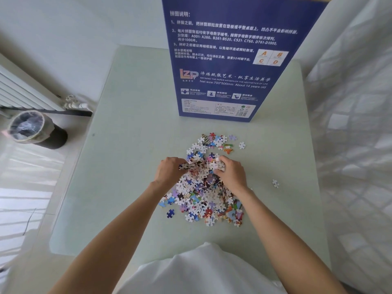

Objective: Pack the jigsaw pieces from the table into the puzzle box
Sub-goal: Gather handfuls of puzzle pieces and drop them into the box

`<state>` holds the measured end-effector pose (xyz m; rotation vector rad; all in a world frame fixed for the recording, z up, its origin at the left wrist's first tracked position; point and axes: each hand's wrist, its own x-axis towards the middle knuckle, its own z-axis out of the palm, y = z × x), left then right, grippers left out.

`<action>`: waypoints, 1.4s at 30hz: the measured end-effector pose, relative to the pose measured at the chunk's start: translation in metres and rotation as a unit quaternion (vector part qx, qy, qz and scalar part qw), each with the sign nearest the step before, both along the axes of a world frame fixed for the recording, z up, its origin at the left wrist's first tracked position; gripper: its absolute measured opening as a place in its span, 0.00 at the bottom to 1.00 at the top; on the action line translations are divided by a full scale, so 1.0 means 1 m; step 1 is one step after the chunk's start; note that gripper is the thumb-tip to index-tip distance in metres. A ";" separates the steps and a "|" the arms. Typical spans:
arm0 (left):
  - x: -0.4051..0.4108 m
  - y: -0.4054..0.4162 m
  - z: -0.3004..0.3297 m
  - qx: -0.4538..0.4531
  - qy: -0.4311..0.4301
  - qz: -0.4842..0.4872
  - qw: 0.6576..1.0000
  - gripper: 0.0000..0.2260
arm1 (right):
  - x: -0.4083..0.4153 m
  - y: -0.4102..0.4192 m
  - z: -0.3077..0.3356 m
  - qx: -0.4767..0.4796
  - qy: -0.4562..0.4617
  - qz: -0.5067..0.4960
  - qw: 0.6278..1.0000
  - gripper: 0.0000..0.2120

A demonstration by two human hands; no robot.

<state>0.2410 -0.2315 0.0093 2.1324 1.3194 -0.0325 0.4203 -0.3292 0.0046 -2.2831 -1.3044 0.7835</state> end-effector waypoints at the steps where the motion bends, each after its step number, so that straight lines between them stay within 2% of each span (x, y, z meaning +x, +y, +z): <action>1: -0.001 0.000 0.001 0.000 -0.006 0.001 1.000 0.11 | 0.002 -0.001 0.002 0.006 0.008 -0.002 1.000 0.11; 6: -0.006 0.001 0.014 0.026 -0.039 0.011 0.999 0.11 | 0.007 -0.004 0.025 0.054 0.010 0.005 0.998 0.12; 9: -0.003 0.005 0.037 0.075 -0.060 0.011 0.995 0.11 | 0.012 -0.002 0.052 0.092 -0.002 0.026 0.995 0.12; 12: 0.006 0.011 0.073 0.118 -0.120 0.009 0.986 0.09 | 0.020 0.002 0.088 0.123 -0.003 0.044 0.991 0.10; 18: 0.037 0.045 0.180 0.233 -0.291 -0.012 0.928 0.09 | 0.049 0.024 0.173 0.263 0.005 0.045 0.964 0.12; 22: 0.073 0.077 0.250 0.292 -0.356 -0.025 0.887 0.10 | 0.069 0.046 0.232 0.342 -0.001 0.048 0.938 0.12; 29: 0.128 0.128 0.300 0.361 -0.321 -0.031 0.875 0.10 | 0.101 0.096 0.307 0.433 -0.033 0.019 0.900 0.10; 32: 0.136 0.146 0.300 0.349 -0.244 -0.066 0.902 0.11 | 0.116 0.121 0.330 0.469 -0.023 -0.012 0.883 0.11; 35: 0.136 0.155 0.291 0.324 -0.145 -0.116 0.928 0.11 | 0.128 0.144 0.339 0.476 -0.082 -0.008 0.876 0.11; 37: 0.133 0.155 0.288 0.318 -0.128 -0.124 0.931 0.12 | 0.131 0.155 0.339 0.462 -0.135 0.024 0.876 0.12; 39: 0.130 0.154 0.288 0.323 -0.119 -0.124 0.931 0.12 | 0.130 0.162 0.335 0.436 -0.191 0.097 0.874 0.11; 42: 0.125 0.155 0.291 0.316 -0.124 -0.124 0.932 0.15 | 0.129 0.168 0.328 0.348 -0.253 0.185 0.884 0.11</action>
